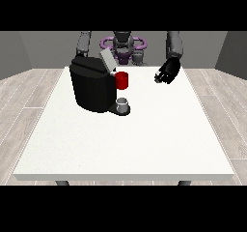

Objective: Insert the coffee pod into the coffee machine and close the lid

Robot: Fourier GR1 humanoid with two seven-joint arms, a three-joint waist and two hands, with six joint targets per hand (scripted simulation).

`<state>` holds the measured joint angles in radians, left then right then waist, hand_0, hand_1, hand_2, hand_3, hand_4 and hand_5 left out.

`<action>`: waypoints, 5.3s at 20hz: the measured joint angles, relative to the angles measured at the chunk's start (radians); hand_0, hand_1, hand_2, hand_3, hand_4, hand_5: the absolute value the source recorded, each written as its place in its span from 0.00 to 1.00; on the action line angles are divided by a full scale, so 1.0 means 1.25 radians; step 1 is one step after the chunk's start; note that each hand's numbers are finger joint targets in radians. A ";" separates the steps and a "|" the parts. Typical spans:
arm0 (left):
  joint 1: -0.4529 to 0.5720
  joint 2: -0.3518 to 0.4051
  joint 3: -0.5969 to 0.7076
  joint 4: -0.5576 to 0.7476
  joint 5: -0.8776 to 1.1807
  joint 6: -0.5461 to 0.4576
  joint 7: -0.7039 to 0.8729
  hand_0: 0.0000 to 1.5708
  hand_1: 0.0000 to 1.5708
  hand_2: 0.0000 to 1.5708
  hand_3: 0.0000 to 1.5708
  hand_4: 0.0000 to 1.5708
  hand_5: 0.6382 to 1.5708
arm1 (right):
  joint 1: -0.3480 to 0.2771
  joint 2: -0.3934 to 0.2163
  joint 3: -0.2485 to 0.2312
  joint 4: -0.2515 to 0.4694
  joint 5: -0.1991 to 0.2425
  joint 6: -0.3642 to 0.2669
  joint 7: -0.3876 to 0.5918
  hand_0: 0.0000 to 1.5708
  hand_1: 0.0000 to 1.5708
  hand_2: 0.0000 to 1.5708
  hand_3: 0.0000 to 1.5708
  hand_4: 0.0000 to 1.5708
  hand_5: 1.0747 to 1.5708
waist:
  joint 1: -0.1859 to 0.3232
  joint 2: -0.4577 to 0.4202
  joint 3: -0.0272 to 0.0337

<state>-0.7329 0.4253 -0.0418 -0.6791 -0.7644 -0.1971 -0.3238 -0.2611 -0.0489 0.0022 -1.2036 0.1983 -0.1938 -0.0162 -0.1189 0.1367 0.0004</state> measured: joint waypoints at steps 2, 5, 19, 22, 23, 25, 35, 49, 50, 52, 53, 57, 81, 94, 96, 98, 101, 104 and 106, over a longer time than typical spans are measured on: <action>-0.024 -0.002 0.003 -0.007 0.003 -0.028 0.014 0.90 0.90 0.89 0.85 0.34 1.00 | 0.000 0.005 0.005 0.008 0.002 0.002 -0.009 0.00 0.00 0.00 0.00 0.00 1.00 | -0.005 -0.011 0.0000; -0.056 -0.015 0.001 -0.027 0.007 -0.081 0.040 0.85 0.85 0.86 0.84 0.38 1.00 | -0.001 0.006 -0.004 0.031 -0.002 0.001 -0.014 0.00 0.00 0.00 0.00 0.00 1.00 | 0.002 -0.039 0.0000; -0.214 -0.055 0.063 -0.052 0.038 -0.177 0.176 0.76 0.76 0.79 0.80 0.31 1.00 | -0.031 0.011 -0.003 0.000 -0.019 0.018 -0.005 0.00 0.00 0.00 0.00 0.00 1.00 | -0.060 -0.056 -0.0002; -0.253 -0.051 0.089 -0.045 0.049 -0.181 0.202 0.80 0.80 0.82 0.81 0.31 1.00 | -0.038 0.012 -0.002 -0.015 -0.019 0.018 -0.011 0.00 0.00 0.00 0.00 0.00 1.00 | -0.079 -0.036 -0.0001; -0.268 -0.052 0.094 -0.046 0.052 -0.182 0.212 0.77 0.77 0.81 0.80 0.30 1.00 | -0.044 0.009 -0.008 -0.013 -0.023 0.018 -0.017 0.00 0.00 0.00 0.00 0.00 1.00 | -0.081 -0.028 -0.0001; -0.293 -0.047 0.100 -0.045 0.053 -0.190 0.219 0.74 0.74 0.79 0.81 0.31 1.00 | -0.052 0.006 -0.010 -0.016 -0.018 0.013 -0.020 0.00 0.00 0.00 0.00 0.00 1.00 | -0.090 -0.014 -0.0001; -0.388 -0.008 0.125 -0.020 0.041 -0.179 0.234 0.78 0.78 0.82 0.79 0.31 1.00 | -0.134 -0.014 -0.032 -0.041 -0.026 0.015 0.010 0.00 0.00 0.00 0.00 0.09 1.00 | -0.131 0.083 -0.0001; -0.409 0.001 0.131 0.019 0.034 -0.184 0.207 0.76 0.76 0.79 0.77 0.28 1.00 | -0.155 -0.017 -0.043 -0.041 -0.024 0.002 0.011 0.00 0.00 0.00 0.00 0.02 1.00 | -0.136 0.125 -0.0001; -0.408 0.004 0.131 0.023 0.031 -0.180 0.203 0.76 0.76 0.78 0.76 0.28 1.00 | -0.158 -0.018 -0.042 -0.047 -0.024 0.003 0.015 0.00 0.00 0.00 0.00 0.07 1.00 | -0.140 0.128 0.0000; -0.405 0.002 0.130 0.026 0.030 -0.181 0.196 0.76 0.76 0.79 0.76 0.27 1.00 | -0.152 -0.017 -0.041 -0.049 -0.024 0.003 0.013 0.00 0.00 0.00 0.00 0.06 1.00 | -0.141 0.126 -0.0001; -0.405 -0.003 0.125 0.024 0.029 -0.185 0.196 0.76 0.76 0.80 0.76 0.27 1.00 | -0.152 -0.020 -0.049 -0.041 -0.030 0.005 0.009 0.00 0.00 0.00 0.00 0.11 1.00 | -0.135 0.121 -0.0001; -0.411 0.001 0.125 0.024 0.023 -0.175 0.184 0.77 0.77 0.80 0.76 0.26 1.00 | -0.158 -0.024 -0.052 -0.040 -0.029 0.004 0.004 0.00 0.00 0.00 0.00 0.00 1.00 | -0.136 0.135 0.0005; -0.434 0.034 0.092 0.033 -0.054 -0.094 0.141 0.72 0.72 0.73 0.64 0.00 1.00 | -0.168 -0.025 -0.052 -0.051 -0.030 0.004 0.005 0.00 0.00 0.00 0.00 0.00 1.00 | -0.155 0.165 0.0004; -0.446 0.049 0.116 0.038 -0.053 -0.054 0.087 0.77 0.77 0.75 0.62 0.00 1.00 | -0.183 -0.027 -0.048 -0.060 -0.021 -0.001 0.015 0.00 0.00 0.00 0.00 0.00 1.00 | -0.160 0.192 0.0004; -0.444 0.048 0.118 0.041 -0.054 -0.053 0.080 0.78 0.78 0.77 0.62 0.00 1.00 | -0.181 -0.027 -0.047 -0.059 -0.016 -0.007 0.021 0.00 0.00 0.00 0.00 0.05 1.00 | -0.160 0.189 0.0003; -0.446 0.049 0.117 0.042 -0.056 -0.052 0.073 0.80 0.80 0.77 0.60 0.00 1.00 | -0.186 -0.029 -0.048 -0.058 -0.014 -0.009 0.024 0.00 0.00 0.00 0.00 0.09 1.00 | -0.159 0.191 0.0005; -0.451 0.058 0.112 0.041 -0.066 -0.044 0.060 0.69 0.69 0.68 0.51 0.00 1.00 | -0.190 -0.029 -0.042 -0.057 -0.007 -0.010 0.027 0.00 0.00 0.00 0.00 0.12 1.00 | -0.161 0.196 0.0001; -0.447 0.065 0.106 0.039 -0.079 -0.031 0.047 0.59 0.59 0.62 0.44 0.00 1.00 | -0.191 -0.032 -0.045 -0.060 -0.009 -0.007 0.028 0.00 0.00 0.00 0.00 0.07 1.00 | -0.164 0.196 0.0005; -0.445 0.077 0.104 0.045 -0.087 -0.025 0.030 0.47 0.47 0.55 0.42 0.00 1.00 | -0.190 -0.027 -0.036 -0.074 -0.003 -0.009 0.042 0.00 0.00 0.00 0.00 0.11 1.00 | -0.171 0.198 0.0008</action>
<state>-1.2895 0.5220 0.0879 -0.6229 -0.8729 -0.2278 -0.2863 -0.4990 -0.0828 -0.0425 -1.2960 0.1943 -0.2056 0.0359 -0.3331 0.3843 0.0013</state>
